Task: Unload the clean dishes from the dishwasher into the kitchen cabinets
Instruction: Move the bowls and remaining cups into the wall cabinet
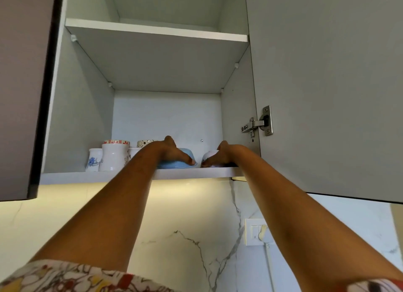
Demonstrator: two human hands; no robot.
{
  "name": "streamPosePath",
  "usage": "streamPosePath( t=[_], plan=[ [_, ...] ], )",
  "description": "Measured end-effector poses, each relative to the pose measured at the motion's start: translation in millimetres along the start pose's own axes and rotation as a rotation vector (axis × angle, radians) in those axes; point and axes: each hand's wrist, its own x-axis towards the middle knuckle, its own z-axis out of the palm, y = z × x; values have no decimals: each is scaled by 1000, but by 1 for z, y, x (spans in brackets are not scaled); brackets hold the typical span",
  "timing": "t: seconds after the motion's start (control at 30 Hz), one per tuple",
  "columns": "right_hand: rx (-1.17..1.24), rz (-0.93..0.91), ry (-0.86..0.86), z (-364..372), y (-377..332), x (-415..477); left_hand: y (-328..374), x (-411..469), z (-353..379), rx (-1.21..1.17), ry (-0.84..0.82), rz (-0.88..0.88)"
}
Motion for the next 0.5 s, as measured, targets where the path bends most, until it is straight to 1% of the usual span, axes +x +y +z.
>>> streamPosePath(
  t=[0.03,0.13,0.2,0.27,0.3,0.37,0.4,0.47,0.5],
  plan=[
    [-42,11,2,1,2,4,1,1,-1,31,-24,-3],
    [-147,41,112,8,5,17,3,6,1,154,-65,10],
    [-105,52,210,13,7,30,4,8,5,254,-20,55],
    [-11,2,330,13,9,36,6,6,8,340,47,106],
    [-6,-18,351,12,9,38,8,5,7,378,88,124],
    [-65,-24,313,10,10,43,13,3,4,410,159,141],
    [-112,-13,281,9,9,46,16,4,1,383,152,129],
    [-204,12,199,7,11,56,20,10,-3,302,56,68],
    [-243,27,150,6,12,61,22,15,-4,304,-7,29]
  ],
)
